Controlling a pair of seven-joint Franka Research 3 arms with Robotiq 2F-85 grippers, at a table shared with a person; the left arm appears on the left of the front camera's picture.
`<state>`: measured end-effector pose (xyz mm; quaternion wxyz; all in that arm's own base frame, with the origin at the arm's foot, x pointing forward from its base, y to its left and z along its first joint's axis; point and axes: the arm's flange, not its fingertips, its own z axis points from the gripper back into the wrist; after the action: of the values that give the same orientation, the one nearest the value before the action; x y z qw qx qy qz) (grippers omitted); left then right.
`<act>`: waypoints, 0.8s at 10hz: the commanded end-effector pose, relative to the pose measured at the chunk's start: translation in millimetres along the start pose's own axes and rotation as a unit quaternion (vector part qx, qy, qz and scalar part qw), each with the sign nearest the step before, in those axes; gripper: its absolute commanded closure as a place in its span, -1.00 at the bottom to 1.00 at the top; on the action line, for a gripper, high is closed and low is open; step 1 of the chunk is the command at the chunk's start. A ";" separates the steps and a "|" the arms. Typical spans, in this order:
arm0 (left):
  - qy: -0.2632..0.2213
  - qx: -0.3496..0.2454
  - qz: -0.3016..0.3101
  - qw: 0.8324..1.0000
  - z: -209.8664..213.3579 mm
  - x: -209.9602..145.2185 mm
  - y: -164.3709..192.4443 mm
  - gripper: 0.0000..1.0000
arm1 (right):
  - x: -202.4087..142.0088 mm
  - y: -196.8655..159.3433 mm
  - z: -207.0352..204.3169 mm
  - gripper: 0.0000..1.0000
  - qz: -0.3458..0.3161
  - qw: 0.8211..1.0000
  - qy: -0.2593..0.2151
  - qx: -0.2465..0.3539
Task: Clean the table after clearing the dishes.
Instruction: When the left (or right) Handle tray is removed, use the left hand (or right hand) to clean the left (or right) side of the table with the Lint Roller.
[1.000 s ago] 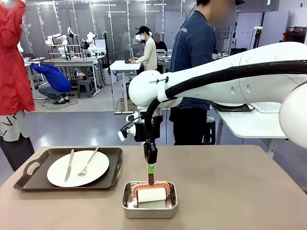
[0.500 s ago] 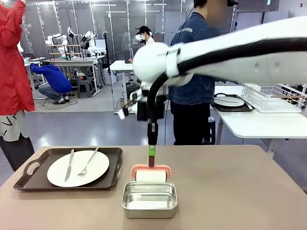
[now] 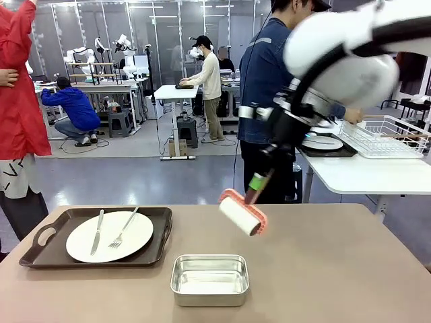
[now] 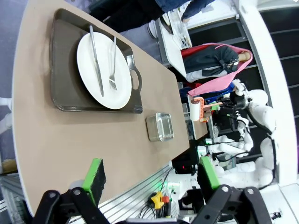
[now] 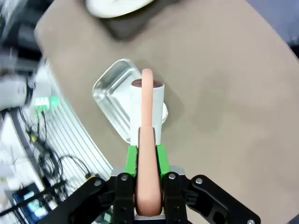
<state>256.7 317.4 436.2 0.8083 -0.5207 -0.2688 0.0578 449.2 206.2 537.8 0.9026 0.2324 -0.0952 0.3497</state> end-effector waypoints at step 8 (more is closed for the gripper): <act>-0.005 -0.005 -0.004 1.000 3.1 -0.8 -1.1 -1.00 | -77.6 -66.8 -31.1 0.66 -0.197 0.975 -0.102 0.025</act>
<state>256.6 317.5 436.2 0.8083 -0.5206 -0.2688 0.0580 439.0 130.3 455.1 0.9324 0.3052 -0.1339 0.1399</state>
